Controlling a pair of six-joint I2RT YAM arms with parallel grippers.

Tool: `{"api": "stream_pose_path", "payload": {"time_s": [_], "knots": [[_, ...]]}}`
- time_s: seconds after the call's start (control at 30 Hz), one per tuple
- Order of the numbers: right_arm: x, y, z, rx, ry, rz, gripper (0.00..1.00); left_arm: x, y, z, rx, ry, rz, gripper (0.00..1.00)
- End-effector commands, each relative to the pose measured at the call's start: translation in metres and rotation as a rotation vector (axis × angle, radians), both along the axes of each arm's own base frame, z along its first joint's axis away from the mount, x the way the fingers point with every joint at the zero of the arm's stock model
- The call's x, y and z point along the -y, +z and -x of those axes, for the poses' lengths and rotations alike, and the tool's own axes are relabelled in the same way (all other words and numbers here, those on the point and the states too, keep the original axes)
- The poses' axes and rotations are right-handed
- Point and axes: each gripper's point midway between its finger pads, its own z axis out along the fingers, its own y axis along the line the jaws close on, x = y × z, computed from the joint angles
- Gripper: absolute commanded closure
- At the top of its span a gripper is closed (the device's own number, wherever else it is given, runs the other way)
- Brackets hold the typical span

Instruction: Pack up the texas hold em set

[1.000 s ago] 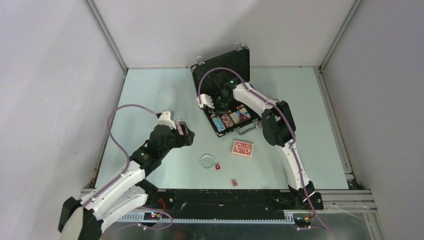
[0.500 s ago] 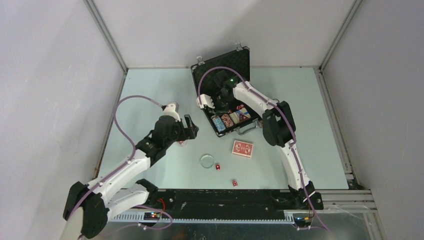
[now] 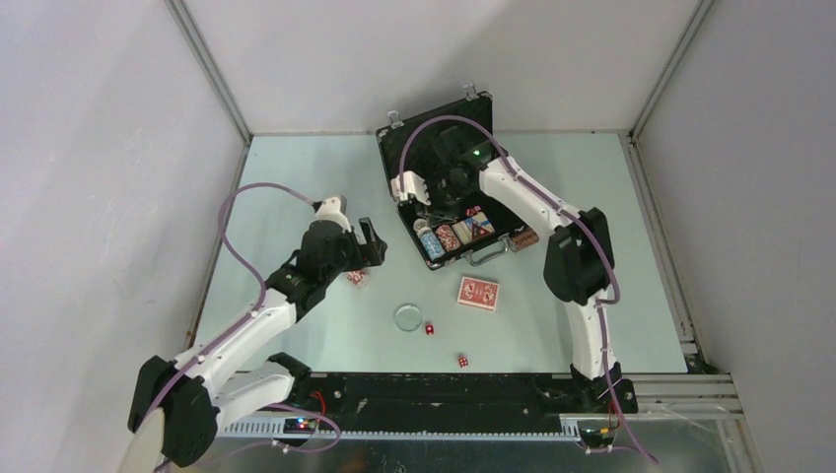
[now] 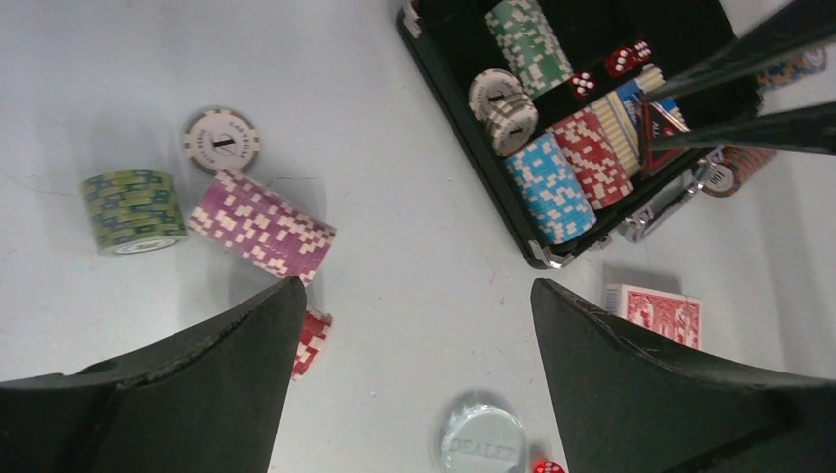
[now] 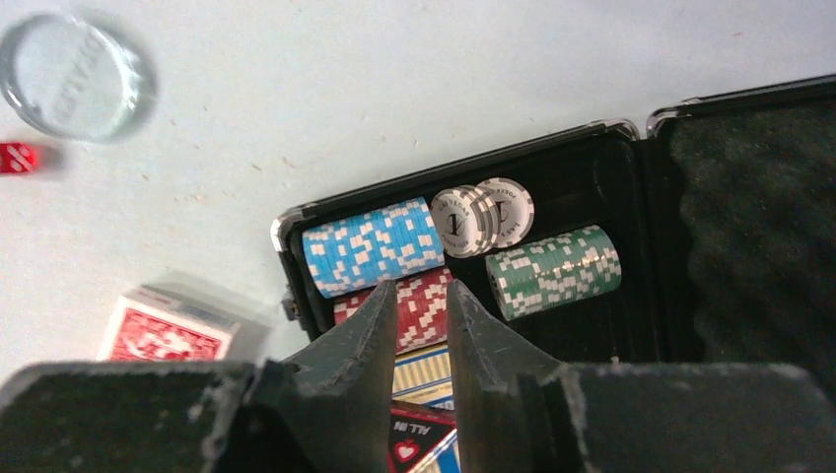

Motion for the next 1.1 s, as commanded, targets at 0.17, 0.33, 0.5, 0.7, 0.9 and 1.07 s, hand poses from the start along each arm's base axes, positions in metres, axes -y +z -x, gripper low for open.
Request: {"api": "stream_pose_path", "payload": {"time_s": [0.17, 0.33, 0.5, 0.7, 0.9, 1.07], "knots": [[-0.019, 0.088, 0.000, 0.013, -0.426, -0.462, 0.49, -0.040, -0.002, -0.004, -0.008, 0.181, -0.089, 0.02], [-0.017, 0.098, -0.011, -0.042, -0.626, -0.556, 0.24, -0.024, 0.012, -0.016, 0.035, 0.119, -0.040, 0.04], [-0.010, 0.110, -0.008, -0.068, -0.763, -0.588, 0.25, 0.016, 0.026, -0.047, 0.035, -0.025, -0.009, 0.15], [0.023, 0.128, -0.001, 0.012, -0.951, -0.678, 0.19, 0.065, 0.022, -0.083, -0.002, -0.224, -0.007, 0.13], [0.092, 0.116, -0.005, -0.047, -1.403, -0.666, 0.23, 0.085, 0.003, -0.115, -0.079, -0.255, -0.041, 0.49], [0.111, 0.098, 0.013, -0.069, -1.458, -0.633, 0.24, 0.062, 0.002, -0.112, -0.070, -0.147, -0.099, 0.40]]}}
